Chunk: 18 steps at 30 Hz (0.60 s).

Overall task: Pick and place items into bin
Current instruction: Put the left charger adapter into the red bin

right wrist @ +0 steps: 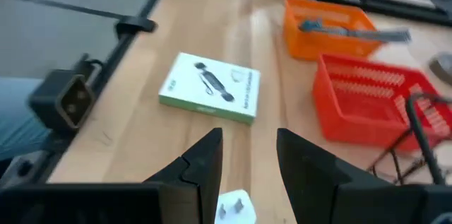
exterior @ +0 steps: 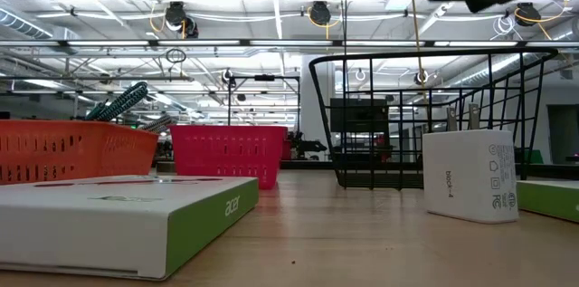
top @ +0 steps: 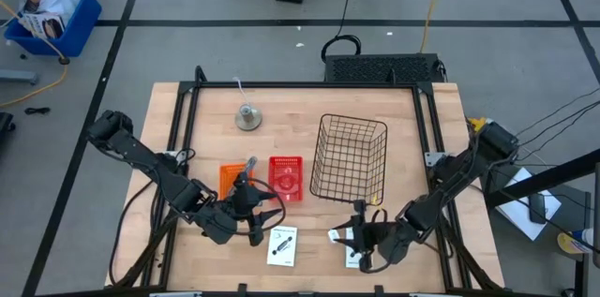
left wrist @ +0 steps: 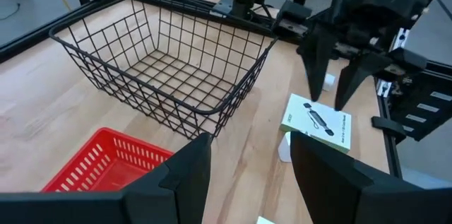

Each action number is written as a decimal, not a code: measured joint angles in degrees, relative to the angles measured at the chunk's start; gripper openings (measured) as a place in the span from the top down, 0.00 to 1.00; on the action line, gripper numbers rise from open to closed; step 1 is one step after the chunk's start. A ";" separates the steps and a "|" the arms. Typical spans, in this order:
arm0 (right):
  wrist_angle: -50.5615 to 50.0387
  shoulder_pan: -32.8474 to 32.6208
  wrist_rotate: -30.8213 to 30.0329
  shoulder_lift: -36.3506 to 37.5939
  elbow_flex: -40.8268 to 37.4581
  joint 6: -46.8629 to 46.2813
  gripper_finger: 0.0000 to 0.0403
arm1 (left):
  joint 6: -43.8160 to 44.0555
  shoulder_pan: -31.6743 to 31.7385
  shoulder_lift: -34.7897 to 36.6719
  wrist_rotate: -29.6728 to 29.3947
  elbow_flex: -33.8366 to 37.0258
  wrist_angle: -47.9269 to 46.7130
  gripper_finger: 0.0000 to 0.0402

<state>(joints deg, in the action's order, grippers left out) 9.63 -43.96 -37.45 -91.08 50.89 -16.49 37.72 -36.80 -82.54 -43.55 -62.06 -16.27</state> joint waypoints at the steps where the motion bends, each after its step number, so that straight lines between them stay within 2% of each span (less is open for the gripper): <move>1: 0.09 -0.01 -0.14 -0.56 0.00 -1.60 0.68 | -0.03 0.03 0.00 0.00 0.00 -0.04 0.51; 8: 0.21 -0.37 -0.07 -4.69 0.00 -13.21 0.68 | -0.05 0.03 0.00 -0.02 0.00 -0.17 0.51; 18: 0.00 -0.58 0.03 -7.71 0.00 -19.89 0.68 | -0.37 0.03 0.00 0.00 0.00 -0.20 0.51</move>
<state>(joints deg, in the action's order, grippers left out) 9.63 -44.53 -37.42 -98.79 50.89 -36.38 37.35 -36.77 -82.54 -43.55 -62.06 -16.47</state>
